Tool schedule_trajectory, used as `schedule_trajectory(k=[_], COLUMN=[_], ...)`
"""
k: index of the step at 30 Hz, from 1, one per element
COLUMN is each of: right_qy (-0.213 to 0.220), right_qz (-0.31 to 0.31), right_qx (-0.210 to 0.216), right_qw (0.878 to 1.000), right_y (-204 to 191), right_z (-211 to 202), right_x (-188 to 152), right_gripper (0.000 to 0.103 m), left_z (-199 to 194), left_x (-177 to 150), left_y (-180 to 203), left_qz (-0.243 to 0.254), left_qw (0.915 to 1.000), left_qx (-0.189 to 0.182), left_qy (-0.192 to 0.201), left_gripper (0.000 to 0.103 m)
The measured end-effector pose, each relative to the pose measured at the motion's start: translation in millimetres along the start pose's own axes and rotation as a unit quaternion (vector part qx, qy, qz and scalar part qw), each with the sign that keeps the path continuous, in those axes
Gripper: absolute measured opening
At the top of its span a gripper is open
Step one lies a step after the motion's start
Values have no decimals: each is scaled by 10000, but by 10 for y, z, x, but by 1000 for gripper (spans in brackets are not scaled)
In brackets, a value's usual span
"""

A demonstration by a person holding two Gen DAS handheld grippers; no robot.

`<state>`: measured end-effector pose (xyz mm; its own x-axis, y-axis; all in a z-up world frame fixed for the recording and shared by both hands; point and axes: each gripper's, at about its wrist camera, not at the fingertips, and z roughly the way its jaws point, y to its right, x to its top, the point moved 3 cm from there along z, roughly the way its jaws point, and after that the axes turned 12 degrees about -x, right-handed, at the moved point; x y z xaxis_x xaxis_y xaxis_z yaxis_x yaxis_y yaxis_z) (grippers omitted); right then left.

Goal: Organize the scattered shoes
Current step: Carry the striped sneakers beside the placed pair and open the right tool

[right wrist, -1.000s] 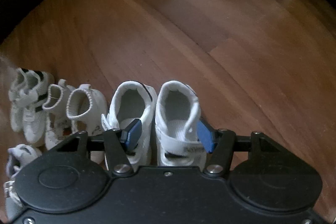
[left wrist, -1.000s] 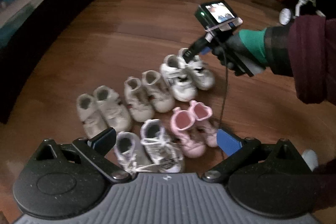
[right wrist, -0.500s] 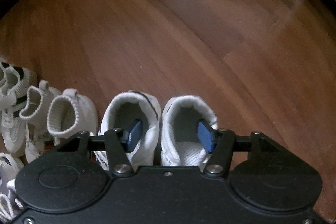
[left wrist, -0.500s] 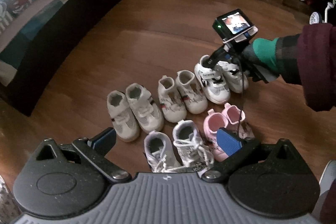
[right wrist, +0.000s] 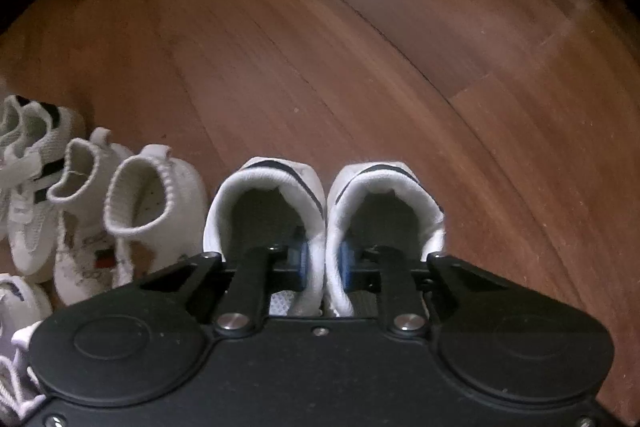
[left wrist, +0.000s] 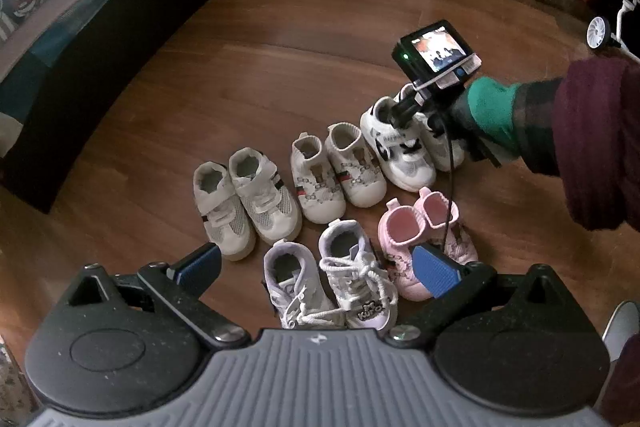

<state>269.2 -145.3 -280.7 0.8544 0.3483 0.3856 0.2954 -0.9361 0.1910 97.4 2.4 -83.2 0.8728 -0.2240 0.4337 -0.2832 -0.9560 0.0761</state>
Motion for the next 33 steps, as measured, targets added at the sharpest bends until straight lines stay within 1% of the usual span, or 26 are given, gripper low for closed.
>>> schedule_trajectory(k=[4,9,12,14,17,19,21,25,26,29,30,32,33], right_qy=[156,258,342,389,389,341,236,13,-82,-301,-357,-571,-633], right_qz=[163,483,804,1021,1303,1414,1548,1742,1790,1951,1991,2116,2160], right_qx=[16,-38,-67,-70,-92,-181,-369,-712,-838,-1094,-1159,-1356,-1410], right_qw=[9997,9985,9961,9940,9907,9892,9870,9821,9802,9742,9725,9662,9641], right_y=[95,327,557,698,961,1163,1472,1942,2110,2502,2599,2917,3001], right_z=[-209,-567,-869,-1017,-1201,-1238,-1250,-1352,-1359,-1334,-1312,-1245,-1212], right_x=[-93,-248,-409,-548,-849,-1051,-1345,-1848,-2027,-2391,-2483,-2777,-2846], right_gripper=[14,14,14,14,14,14,14,14,14,14,14,14,14], left_z=[-3,1,5,-4,-29,-7,20,61,66,87,107,159,185], left_x=[24,46,63,77,120,138,155,205,223,254,253,246,243], left_y=[47,152,279,331,440,518,599,851,927,1128,1175,1268,1314], left_qz=[25,42,206,229,319,422,524,733,809,1029,1085,1193,1247], left_qw=[10000,10000,9998,9997,9993,9989,9985,9970,9963,9940,9934,9922,9915], left_qx=[-15,-55,-15,-44,-97,-104,-115,-225,-253,-329,-340,-360,-370], left_qy=[46,53,78,94,165,158,142,116,133,166,147,87,57], left_gripper=[102,102,102,102,102,102,102,102,102,102,102,102,102])
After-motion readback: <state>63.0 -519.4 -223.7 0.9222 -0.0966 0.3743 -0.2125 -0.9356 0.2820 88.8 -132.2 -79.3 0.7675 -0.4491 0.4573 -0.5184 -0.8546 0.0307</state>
